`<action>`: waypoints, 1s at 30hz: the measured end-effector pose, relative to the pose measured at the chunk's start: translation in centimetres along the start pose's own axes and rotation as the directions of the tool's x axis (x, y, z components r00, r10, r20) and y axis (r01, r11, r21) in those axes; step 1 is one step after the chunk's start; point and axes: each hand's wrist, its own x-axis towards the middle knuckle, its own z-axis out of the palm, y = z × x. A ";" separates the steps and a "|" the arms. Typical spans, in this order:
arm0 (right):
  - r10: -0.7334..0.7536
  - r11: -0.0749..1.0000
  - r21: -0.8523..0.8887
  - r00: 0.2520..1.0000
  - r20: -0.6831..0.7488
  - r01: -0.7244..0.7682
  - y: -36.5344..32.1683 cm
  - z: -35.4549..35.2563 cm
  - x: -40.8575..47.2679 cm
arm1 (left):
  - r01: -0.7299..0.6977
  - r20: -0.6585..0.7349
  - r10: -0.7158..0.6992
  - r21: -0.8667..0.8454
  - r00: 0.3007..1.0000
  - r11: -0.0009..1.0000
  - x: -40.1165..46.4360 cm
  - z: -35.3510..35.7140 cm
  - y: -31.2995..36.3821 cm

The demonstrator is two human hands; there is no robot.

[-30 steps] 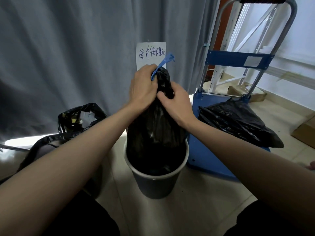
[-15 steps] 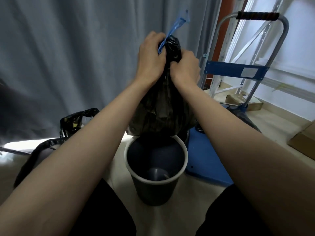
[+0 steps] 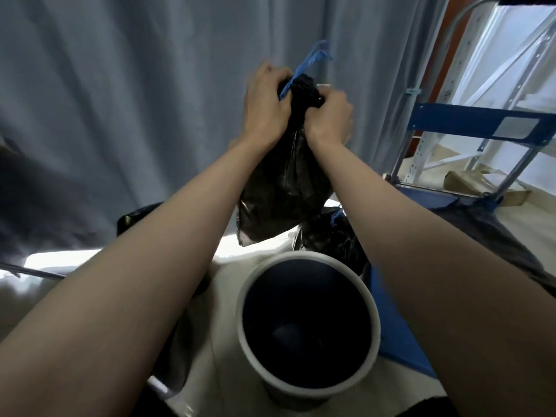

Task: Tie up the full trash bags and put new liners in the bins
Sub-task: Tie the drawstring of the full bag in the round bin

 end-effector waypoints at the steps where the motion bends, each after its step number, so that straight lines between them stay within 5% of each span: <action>1: 0.009 1.000 0.017 1.000 0.007 -0.010 0.6 1.4 0.4 | 0.024 -0.001 -0.024 0.012 1.000 1.000 0.1 0.5 -1.2; 10: 0.158 0.979 0.084 0.947 0.279 -0.187 11.9 12.4 -1.1 | 0.235 0.138 -0.258 0.165 0.956 0.958 -4.4 6.9 -12.8; 16: 0.163 0.946 -0.322 0.908 0.386 -0.033 18.4 13.3 -2.3 | 0.224 0.324 -0.323 0.309 0.889 0.924 -9.5 12.7 -16.7; 18: 0.146 0.879 -0.463 0.860 0.488 0.113 20.3 12.7 -3.2 | 0.129 0.517 -0.320 0.371 0.794 0.920 -11.5 13.8 -17.7; 22: 0.127 0.781 -0.534 0.754 0.645 0.324 21.7 11.6 -4.2 | -0.028 0.776 -0.438 0.503 0.454 0.864 -14.0 13.9 -18.6; 23: 0.111 0.766 -0.537 0.752 0.650 0.352 21.5 11.4 -4.2 | -0.031 0.772 -0.454 0.520 0.445 0.853 -13.9 13.6 -18.4; 30: 0.019 0.769 -0.508 0.781 0.625 0.388 18.5 7.1 -4.0 | -0.056 0.617 -0.410 0.594 0.672 0.802 -11.6 10.1 -13.7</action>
